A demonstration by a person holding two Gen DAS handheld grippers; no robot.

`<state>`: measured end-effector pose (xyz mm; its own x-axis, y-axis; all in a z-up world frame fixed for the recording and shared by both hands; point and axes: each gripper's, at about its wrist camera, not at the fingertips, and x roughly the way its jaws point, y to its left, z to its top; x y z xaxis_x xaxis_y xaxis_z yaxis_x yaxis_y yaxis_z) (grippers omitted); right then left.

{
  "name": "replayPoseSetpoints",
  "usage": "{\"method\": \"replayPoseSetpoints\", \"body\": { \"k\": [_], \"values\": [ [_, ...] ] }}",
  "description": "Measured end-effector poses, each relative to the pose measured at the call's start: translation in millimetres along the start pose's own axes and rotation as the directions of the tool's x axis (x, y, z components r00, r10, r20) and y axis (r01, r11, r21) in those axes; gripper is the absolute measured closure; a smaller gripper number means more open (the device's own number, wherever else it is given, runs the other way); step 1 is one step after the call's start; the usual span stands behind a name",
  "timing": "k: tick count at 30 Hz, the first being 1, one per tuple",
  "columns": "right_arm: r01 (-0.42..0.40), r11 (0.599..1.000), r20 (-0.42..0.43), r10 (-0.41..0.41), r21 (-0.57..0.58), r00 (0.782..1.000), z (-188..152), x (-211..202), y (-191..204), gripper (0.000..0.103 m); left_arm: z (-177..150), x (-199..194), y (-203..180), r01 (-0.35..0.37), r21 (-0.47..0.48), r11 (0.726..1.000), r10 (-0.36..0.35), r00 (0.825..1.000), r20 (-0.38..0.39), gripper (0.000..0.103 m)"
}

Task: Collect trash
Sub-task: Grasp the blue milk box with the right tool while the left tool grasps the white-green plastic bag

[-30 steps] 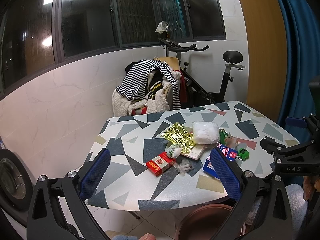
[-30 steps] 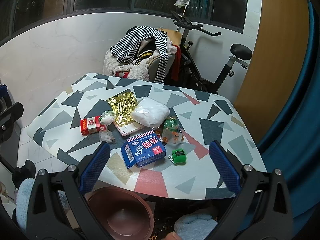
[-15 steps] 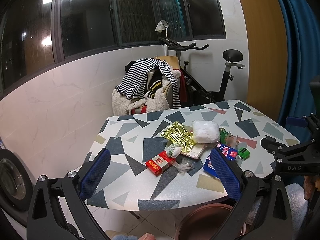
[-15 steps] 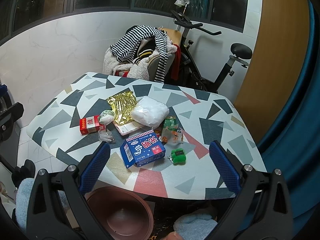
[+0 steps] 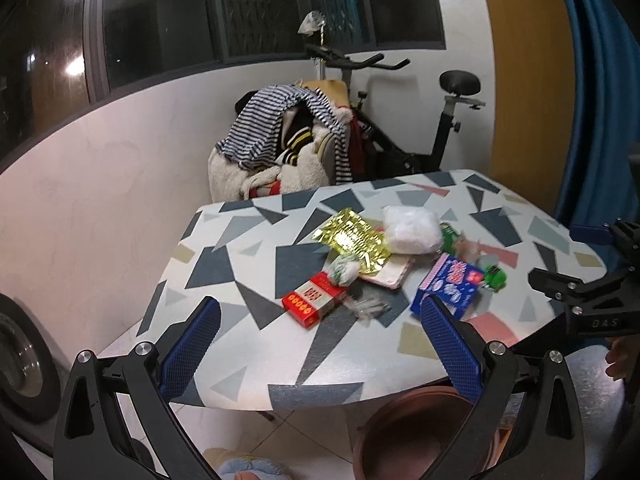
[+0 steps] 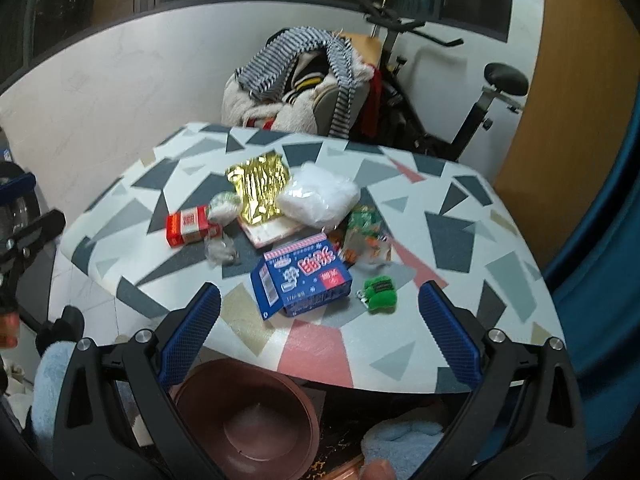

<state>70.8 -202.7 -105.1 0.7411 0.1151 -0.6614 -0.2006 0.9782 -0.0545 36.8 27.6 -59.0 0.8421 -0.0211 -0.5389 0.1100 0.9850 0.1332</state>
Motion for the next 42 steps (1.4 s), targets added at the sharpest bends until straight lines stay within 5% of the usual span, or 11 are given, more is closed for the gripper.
{"method": "replayPoseSetpoints", "body": {
  "k": [10, 15, 24, 32, 42],
  "values": [
    [0.014, 1.0, -0.12, -0.015, -0.009, 0.993, -15.0, 68.8, -0.8, 0.005, -15.2, 49.5, 33.8, -0.041, -0.071, 0.997, 0.042, 0.999, 0.017, 0.005],
    [0.007, 1.0, -0.167, -0.005, 0.012, 0.986, -18.9, 103.1, -8.5, 0.006, -21.1, 78.5, 41.7, 0.004, -0.114, 0.993, -0.01, 0.999, -0.047, 0.005],
    [-0.043, 0.991, -0.187, 0.066, 0.126, 0.98, -23.6, 141.1, -31.7, 0.006, -30.4, 112.2, 53.2, -0.054, -0.174, 0.983, 0.033, 0.992, -0.12, 0.005],
    [-0.05, 0.996, -0.156, 0.038, -0.075, 0.987, -10.4, 159.8, 6.8, 0.006, -36.1, 121.1, 55.1, -0.039, -0.184, 0.982, 0.014, 0.991, -0.136, 0.005],
    [-0.112, 0.989, -0.201, 0.09, -0.099, 0.975, -7.8, 185.2, 14.6, 0.011, -41.2, 123.4, 53.2, -0.018, -0.183, 0.983, -0.01, 0.989, -0.147, 0.005]
  ]
}}
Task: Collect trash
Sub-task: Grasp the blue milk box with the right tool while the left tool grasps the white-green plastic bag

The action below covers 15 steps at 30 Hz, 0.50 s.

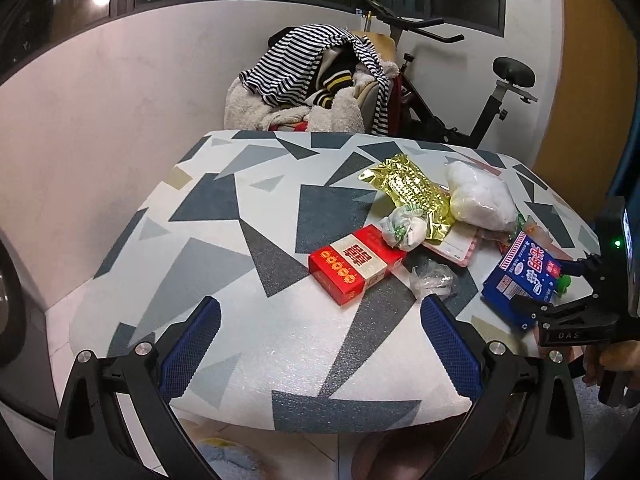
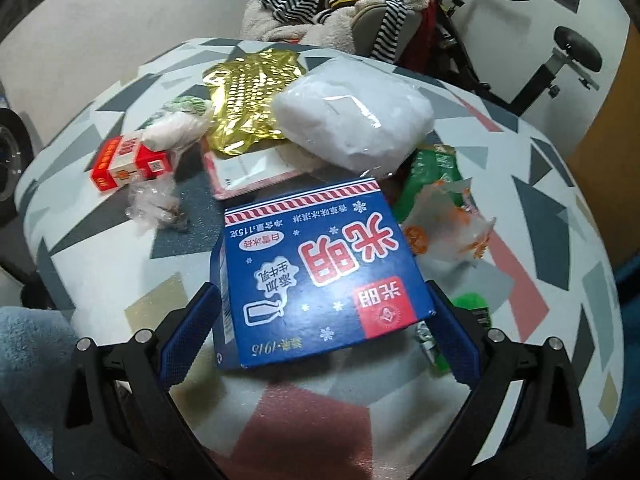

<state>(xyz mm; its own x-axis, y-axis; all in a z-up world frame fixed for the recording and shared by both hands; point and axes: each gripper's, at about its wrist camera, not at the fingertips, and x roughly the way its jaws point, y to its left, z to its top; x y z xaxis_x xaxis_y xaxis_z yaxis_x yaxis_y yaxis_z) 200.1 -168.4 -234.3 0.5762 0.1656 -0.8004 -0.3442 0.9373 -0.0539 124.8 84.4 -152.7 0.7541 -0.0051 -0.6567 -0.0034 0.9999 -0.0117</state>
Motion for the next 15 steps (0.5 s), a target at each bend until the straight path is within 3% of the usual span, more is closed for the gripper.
{"method": "replayPoseSetpoints", "body": {
  "k": [1, 4, 7, 11, 15],
  "values": [
    [-0.011, 1.0, 0.007, 0.011, -0.004, 1.0, -0.8, -2.1, 0.6, 0.016, -0.1, 1.1, 0.3, 0.011, -0.008, 1.0, -0.011, 1.0, -0.004, 0.005],
    [-0.014, 1.0, 0.038, 0.014, -0.008, 0.999, -3.9, -10.1, 1.9, 0.017, 0.7, 4.5, 0.6, 0.047, -0.04, 0.998, -0.048, 0.999, -0.009, 0.006],
    [-0.032, 0.999, 0.062, 0.031, 0.012, 0.998, -6.1, -18.8, -0.1, 0.017, 6.4, 10.6, -2.7, 0.079, -0.061, 0.995, -0.079, 0.997, 0.006, 0.016],
    [-0.037, 0.999, 0.091, 0.034, 0.03, 0.995, -6.5, -30.1, -4.2, 0.017, 24.8, 32.3, -22.7, 0.141, -0.007, 0.99, -0.141, 0.99, -0.005, 0.031],
    [-0.029, 0.998, 0.123, 0.022, 0.053, 0.992, -5.3, -40.4, -11.0, 0.017, 49.1, 64.0, -43.4, 0.167, 0.063, 0.984, -0.165, 0.986, -0.035, 0.035]
  ]
}}
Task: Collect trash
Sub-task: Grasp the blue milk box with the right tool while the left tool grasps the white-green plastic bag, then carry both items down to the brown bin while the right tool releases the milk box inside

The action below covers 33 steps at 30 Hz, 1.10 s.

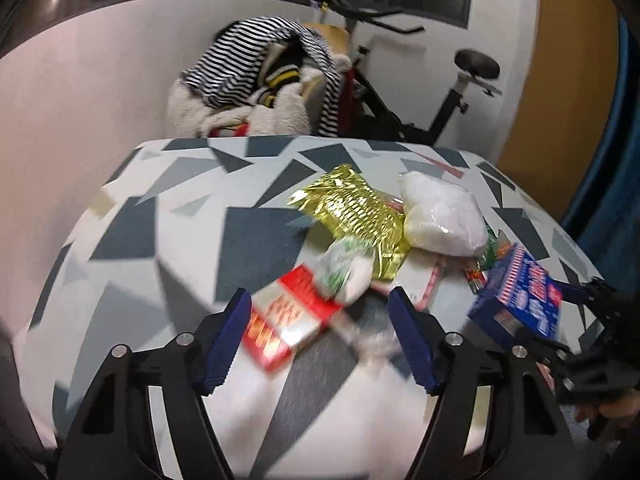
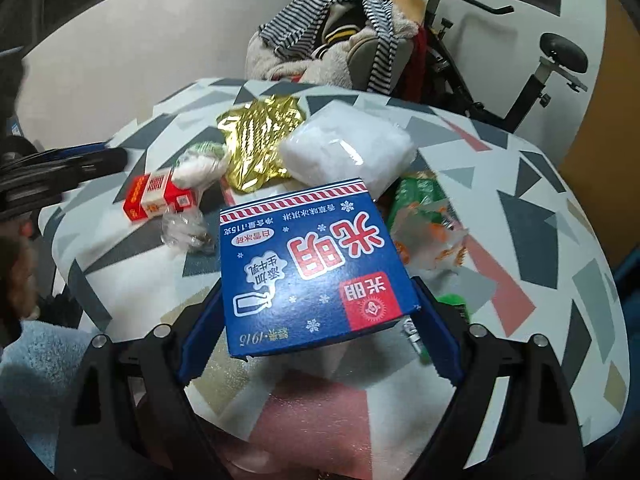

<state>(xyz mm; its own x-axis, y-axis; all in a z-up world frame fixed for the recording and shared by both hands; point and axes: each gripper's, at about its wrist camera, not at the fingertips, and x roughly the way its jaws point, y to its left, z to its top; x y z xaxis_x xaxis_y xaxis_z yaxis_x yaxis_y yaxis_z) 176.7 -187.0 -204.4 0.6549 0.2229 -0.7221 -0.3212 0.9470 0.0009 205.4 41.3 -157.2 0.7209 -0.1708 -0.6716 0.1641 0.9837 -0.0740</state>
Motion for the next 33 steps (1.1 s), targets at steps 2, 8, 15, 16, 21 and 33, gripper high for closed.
{"method": "replayPoseSetpoints", "body": {
  "k": [2, 8, 15, 16, 21, 33],
  "values": [
    [0.006, 1.0, 0.005, -0.006, 0.006, 1.0, 1.3, -1.9, -2.8, 0.017, 13.6, 23.9, -2.0, 0.025, -0.002, 1.0, -0.025, 0.999, -0.041, 0.037],
    [0.014, 0.999, 0.004, -0.014, 0.034, 1.0, 0.0, -5.4, -12.0, 0.017, 26.1, 74.4, -13.9, 0.011, 0.053, 0.999, -0.004, 0.992, -0.123, 0.037],
    [0.018, 0.998, 0.019, -0.019, 0.059, 1.0, -2.2, -19.0, -19.1, 0.017, 29.1, 77.2, -19.1, 0.034, 0.07, 0.997, -0.024, 0.99, -0.138, 0.061],
    [0.018, 0.998, 0.022, -0.02, 0.06, 1.0, -2.1, -21.1, -18.8, 0.017, 30.3, 70.5, -19.8, 0.042, 0.071, 0.997, -0.032, 0.991, -0.131, 0.061],
    [0.01, 0.997, 0.049, -0.014, 0.072, 0.999, -3.3, -38.1, -18.3, 0.017, 29.7, 26.6, -31.3, 0.071, 0.113, 0.991, -0.062, 0.994, -0.086, 0.061],
    [-0.037, 0.999, 0.086, 0.037, -0.003, 0.996, -39.0, -73.2, 9.4, 0.017, -51.3, -84.8, -49.7, 0.136, 0.121, 0.983, -0.135, 0.991, -0.013, 0.061]
  ]
}}
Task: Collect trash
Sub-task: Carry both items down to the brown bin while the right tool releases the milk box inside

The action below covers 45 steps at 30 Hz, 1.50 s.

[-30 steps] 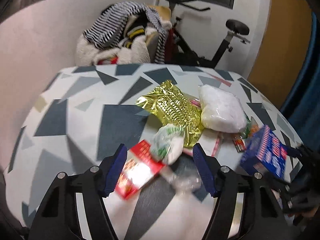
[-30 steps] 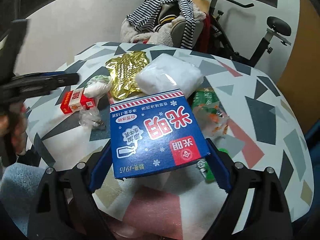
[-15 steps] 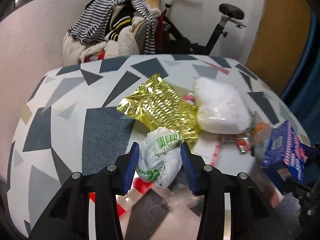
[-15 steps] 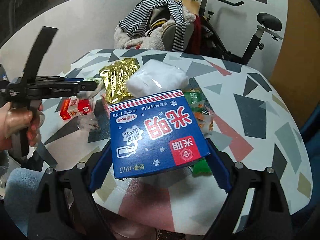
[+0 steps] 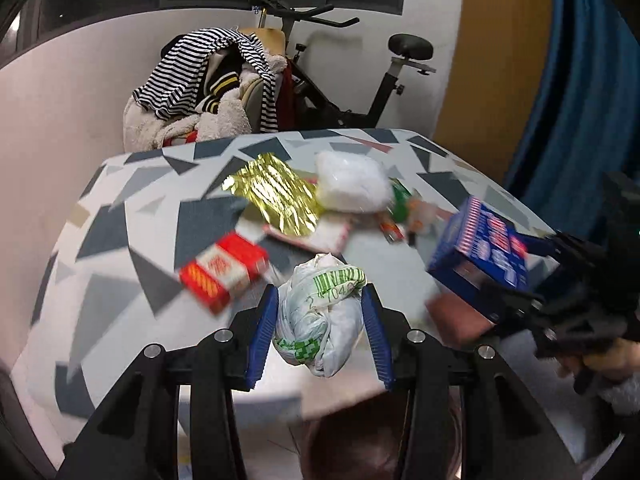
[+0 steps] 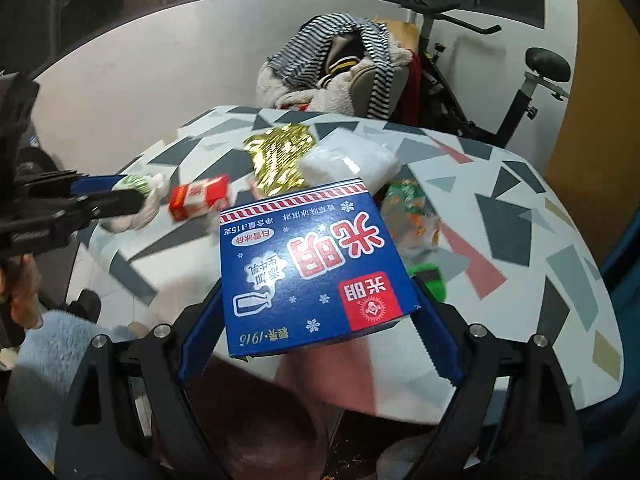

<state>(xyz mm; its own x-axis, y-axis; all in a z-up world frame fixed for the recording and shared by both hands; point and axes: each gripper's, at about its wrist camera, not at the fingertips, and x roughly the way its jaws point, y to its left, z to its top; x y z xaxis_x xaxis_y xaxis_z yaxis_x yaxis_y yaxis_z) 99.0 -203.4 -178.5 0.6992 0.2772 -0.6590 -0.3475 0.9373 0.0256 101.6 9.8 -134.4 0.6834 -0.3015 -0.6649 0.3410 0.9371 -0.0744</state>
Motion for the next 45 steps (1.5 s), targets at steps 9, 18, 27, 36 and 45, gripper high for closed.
{"method": "replayPoseSetpoints", "body": {
  "k": [9, 18, 27, 36, 45],
  "values": [
    [-0.091, 0.994, -0.059, 0.087, -0.067, 0.994, -48.5, -3.2, 36.5, 0.017, -74.6, -35.2, -15.2, 0.02, -0.032, 0.999, -0.02, 1.0, 0.014, 0.061],
    [-0.223, 0.971, -0.171, 0.207, -0.084, 0.963, -107.8, 17.1, 67.9, 0.017, -113.2, -34.6, -22.6, 0.005, -0.012, 1.0, -0.004, 1.0, 0.027, 0.061],
    [-0.159, 0.982, -0.416, 0.105, -0.097, 0.903, -144.9, 83.8, 80.0, 0.017, -131.1, -21.9, -19.1, 0.037, -0.039, 0.999, -0.037, 0.999, 0.006, 0.061],
    [-0.059, 0.996, -0.549, 0.01, -0.071, 0.835, -164.7, 111.9, 75.6, 0.016, -138.7, -5.7, -8.1, 0.042, -0.093, 0.995, -0.048, 0.997, -0.061, 0.061],
    [-0.007, 1.0, -0.583, 0.006, 0.0, 0.812, -172.9, 119.5, 49.6, 0.01, -139.5, 0.8, -12.8, 0.051, -0.079, 0.996, -0.058, 0.995, -0.077, 0.061]
  ]
}}
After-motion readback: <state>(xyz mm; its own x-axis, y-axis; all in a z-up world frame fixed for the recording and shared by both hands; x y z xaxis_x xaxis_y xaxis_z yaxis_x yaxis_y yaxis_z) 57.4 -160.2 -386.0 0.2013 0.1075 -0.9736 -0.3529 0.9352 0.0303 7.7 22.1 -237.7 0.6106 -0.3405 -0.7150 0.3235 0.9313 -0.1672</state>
